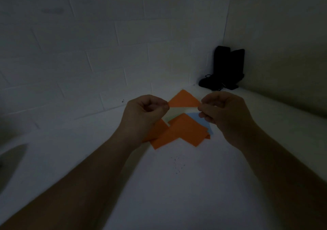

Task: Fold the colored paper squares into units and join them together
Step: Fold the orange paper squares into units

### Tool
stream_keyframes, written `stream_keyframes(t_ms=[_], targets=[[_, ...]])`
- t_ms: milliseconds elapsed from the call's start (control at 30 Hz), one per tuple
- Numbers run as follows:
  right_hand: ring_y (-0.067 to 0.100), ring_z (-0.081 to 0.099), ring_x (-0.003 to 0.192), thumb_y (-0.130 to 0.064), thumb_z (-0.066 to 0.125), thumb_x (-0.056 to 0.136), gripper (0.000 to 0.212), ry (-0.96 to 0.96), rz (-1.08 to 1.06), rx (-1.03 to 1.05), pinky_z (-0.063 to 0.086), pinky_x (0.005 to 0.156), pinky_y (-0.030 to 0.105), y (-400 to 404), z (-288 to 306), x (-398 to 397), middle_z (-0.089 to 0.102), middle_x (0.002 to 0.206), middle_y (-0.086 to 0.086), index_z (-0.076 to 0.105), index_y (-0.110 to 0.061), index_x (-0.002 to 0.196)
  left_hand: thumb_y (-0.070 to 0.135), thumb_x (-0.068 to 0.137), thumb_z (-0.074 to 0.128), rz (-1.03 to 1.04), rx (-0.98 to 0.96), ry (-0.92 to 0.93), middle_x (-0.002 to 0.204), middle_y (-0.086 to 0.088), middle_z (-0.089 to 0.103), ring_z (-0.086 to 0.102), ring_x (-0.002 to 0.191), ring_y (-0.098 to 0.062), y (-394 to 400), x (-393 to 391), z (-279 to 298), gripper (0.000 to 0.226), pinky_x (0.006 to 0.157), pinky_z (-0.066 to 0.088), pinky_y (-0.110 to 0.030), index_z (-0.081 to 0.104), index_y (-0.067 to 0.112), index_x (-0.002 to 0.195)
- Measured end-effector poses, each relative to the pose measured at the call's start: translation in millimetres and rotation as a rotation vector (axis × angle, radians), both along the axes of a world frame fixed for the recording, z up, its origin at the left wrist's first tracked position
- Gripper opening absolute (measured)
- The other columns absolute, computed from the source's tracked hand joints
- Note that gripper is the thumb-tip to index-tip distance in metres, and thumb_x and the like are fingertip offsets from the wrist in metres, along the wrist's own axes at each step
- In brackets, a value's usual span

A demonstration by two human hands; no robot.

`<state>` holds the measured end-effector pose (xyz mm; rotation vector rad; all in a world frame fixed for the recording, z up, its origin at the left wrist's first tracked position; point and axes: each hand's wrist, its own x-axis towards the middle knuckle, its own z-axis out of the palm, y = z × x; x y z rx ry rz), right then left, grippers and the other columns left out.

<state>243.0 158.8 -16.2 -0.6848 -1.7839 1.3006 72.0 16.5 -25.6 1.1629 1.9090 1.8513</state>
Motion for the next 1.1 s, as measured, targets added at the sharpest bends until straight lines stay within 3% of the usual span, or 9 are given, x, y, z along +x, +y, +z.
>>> stream_keyframes(t_ms=[133, 233, 333, 600, 667, 733, 867, 933, 1100], targets=[[0.019, 0.074, 0.069, 0.0, 0.075, 0.082, 0.025, -0.006, -0.051, 0.138, 0.06, 0.073, 0.042, 3, -2, -1, 0.073, 0.068, 0.002, 0.064, -0.021, 0.092, 0.003, 0.087, 0.078, -0.018, 0.013, -0.114, 0.075, -0.02, 0.067, 0.053, 0.059, -0.016, 1, 3, 2, 0.012, 0.056, 0.046, -0.018, 0.072, 0.012, 0.092], [0.018, 0.073, 0.067, 0.0, 0.076, 0.081, 0.032, 0.025, -0.05, 0.145, 0.057, 0.073, 0.04, 7, -2, -2, 0.073, 0.066, 0.001, 0.062, -0.024, 0.096, 0.004, 0.087, 0.078, -0.021, 0.017, -0.139, 0.083, -0.012, 0.078, 0.065, 0.077, -0.021, 1, 4, 5, 0.019, 0.071, 0.051, -0.026, 0.068, 0.016, 0.099], [0.018, 0.071, 0.063, 0.002, 0.076, 0.081, 0.035, 0.087, -0.017, 0.077, 0.051, 0.069, 0.035, 8, -4, -4, 0.073, 0.067, 0.006, 0.06, -0.024, 0.098, 0.005, 0.087, 0.078, -0.004, 0.021, -0.151, 0.079, -0.008, 0.078, 0.07, 0.074, -0.01, 2, 4, 8, 0.023, 0.073, 0.052, -0.025, 0.068, 0.018, 0.103], [0.022, 0.07, 0.079, 0.003, 0.068, 0.087, 0.051, 0.365, 0.11, -0.488, 0.056, 0.07, 0.031, -5, -8, -19, 0.071, 0.089, 0.014, 0.053, -0.022, 0.129, 0.014, 0.082, 0.085, 0.079, 0.126, -0.429, 0.073, -0.003, 0.073, 0.065, 0.071, -0.016, 15, 17, 1, 0.028, 0.075, 0.054, -0.035, 0.067, 0.022, 0.102], [0.025, 0.067, 0.08, 0.002, 0.071, 0.082, 0.049, 0.323, 0.162, -0.443, 0.054, 0.073, 0.037, -13, -12, -25, 0.069, 0.093, 0.016, 0.055, -0.015, 0.125, 0.015, 0.083, 0.084, 0.062, 0.133, -0.43, 0.076, -0.003, 0.073, 0.066, 0.072, -0.015, 16, 24, 1, 0.028, 0.075, 0.055, -0.033, 0.066, 0.022, 0.104], [0.031, 0.06, 0.079, -0.002, 0.073, 0.077, 0.033, 0.297, 0.21, -0.328, 0.049, 0.074, 0.044, -19, -16, -29, 0.064, 0.083, 0.02, 0.058, -0.002, 0.106, 0.015, 0.085, 0.082, 0.026, 0.125, -0.391, 0.073, -0.001, 0.073, 0.065, 0.069, -0.012, 17, 33, 3, 0.027, 0.069, 0.054, -0.027, 0.065, 0.02, 0.106], [0.032, 0.055, 0.076, -0.002, 0.069, 0.082, 0.02, 0.284, 0.24, -0.206, 0.045, 0.073, 0.045, -21, -19, -31, 0.056, 0.077, 0.031, 0.053, 0.011, 0.082, 0.007, 0.088, 0.076, -0.02, 0.12, -0.356, 0.074, -0.005, 0.07, 0.06, 0.066, -0.011, 15, 43, 4, 0.025, 0.057, 0.051, -0.019, 0.064, 0.017, 0.108], [0.031, 0.053, 0.077, -0.005, 0.068, 0.081, 0.025, 0.277, 0.265, -0.197, 0.042, 0.073, 0.045, -20, -20, -30, 0.052, 0.077, 0.035, 0.05, 0.012, 0.081, 0.007, 0.088, 0.075, -0.032, 0.109, -0.339, 0.075, -0.003, 0.074, 0.062, 0.064, -0.008, 15, 44, 4, 0.026, 0.057, 0.051, -0.017, 0.064, 0.017, 0.11], [0.027, 0.057, 0.074, 0.003, 0.067, 0.082, 0.013, 0.289, 0.267, -0.228, 0.047, 0.072, 0.04, -21, -16, -28, 0.057, 0.071, 0.016, 0.057, -0.002, 0.075, 0.006, 0.089, 0.075, -0.02, 0.115, -0.306, 0.074, 0.0, 0.075, 0.065, 0.061, -0.002, 13, 44, 6, 0.027, 0.054, 0.049, -0.014, 0.063, 0.016, 0.112]])
